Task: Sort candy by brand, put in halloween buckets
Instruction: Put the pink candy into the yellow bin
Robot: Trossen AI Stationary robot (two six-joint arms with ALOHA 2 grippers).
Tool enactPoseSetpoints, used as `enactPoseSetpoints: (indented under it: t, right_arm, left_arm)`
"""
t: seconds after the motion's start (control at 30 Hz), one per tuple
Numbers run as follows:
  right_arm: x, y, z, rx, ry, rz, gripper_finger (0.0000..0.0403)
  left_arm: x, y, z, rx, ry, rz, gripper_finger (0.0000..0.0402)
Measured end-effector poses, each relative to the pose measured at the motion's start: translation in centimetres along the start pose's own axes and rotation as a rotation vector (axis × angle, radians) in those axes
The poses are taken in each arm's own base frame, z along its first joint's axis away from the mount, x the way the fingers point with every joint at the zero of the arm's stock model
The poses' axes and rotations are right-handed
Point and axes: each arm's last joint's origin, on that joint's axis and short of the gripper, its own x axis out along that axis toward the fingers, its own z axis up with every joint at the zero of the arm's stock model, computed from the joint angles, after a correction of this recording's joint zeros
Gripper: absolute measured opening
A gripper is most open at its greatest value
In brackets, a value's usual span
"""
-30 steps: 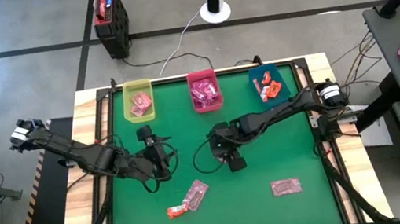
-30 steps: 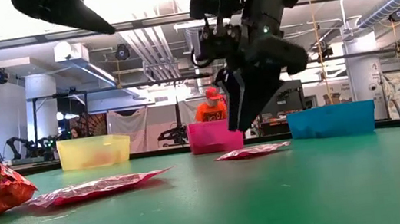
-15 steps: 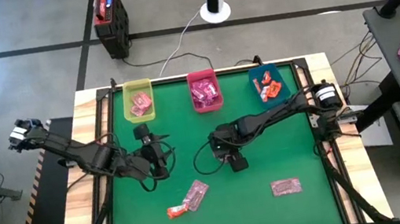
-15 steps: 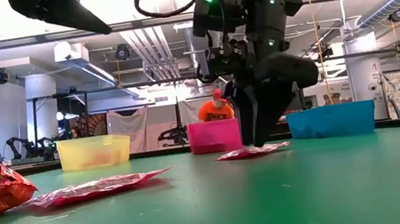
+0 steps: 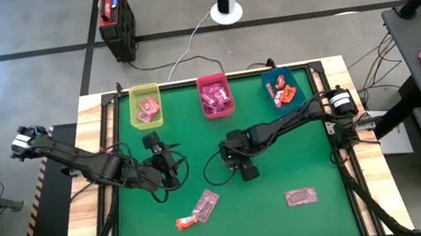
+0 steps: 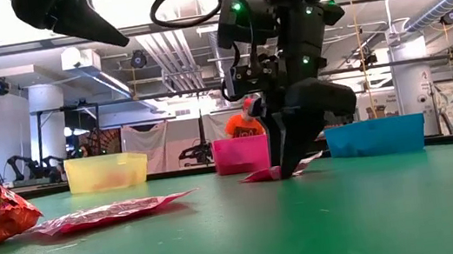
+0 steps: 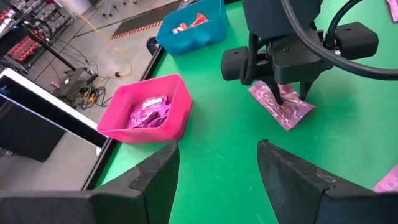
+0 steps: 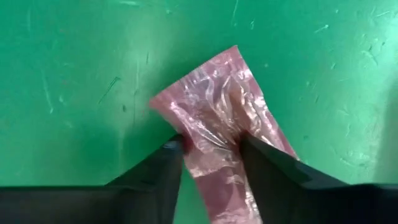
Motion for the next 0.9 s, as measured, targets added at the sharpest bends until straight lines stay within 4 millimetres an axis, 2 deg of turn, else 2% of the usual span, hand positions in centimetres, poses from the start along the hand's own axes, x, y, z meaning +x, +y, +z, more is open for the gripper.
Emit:
enactPoseSetpoints:
  t: [0.27,0.43,0.5,0.63,0.77,0.9]
  right_arm:
    - [-0.5,-0.1,0.3,-0.012,-0.037,-0.007,0.0022]
    - [-1.1,-0.2,0.9,0.020,-0.066,0.018,0.0013]
    - [-1.4,-0.3,1.3,0.049,-0.124,0.090,0.0013]
    - [-1.9,-0.9,3.0,0.117,-0.387,0.279,0.0012]
    - [-2.4,-1.6,4.2,0.148,-0.609,0.366,0.0012]
    - [-3.3,-2.1,5.0,0.103,-0.732,0.480,0.0012]
  left_arm:
    - [0.3,-0.3,-0.1,-0.003,0.011,0.002,0.0200]
    - [0.3,-0.3,-0.2,-0.032,0.010,-0.011,0.0200]
    - [0.4,-0.6,-0.4,-0.042,0.014,-0.061,0.0200]
    - [1.0,-1.7,-1.1,-0.062,-0.022,-0.227,0.0200]
    - [1.8,-3.1,-2.4,-0.061,-0.080,-0.434,0.0200]
    - [2.2,-3.5,-3.5,-0.090,-0.118,-0.472,0.0200]
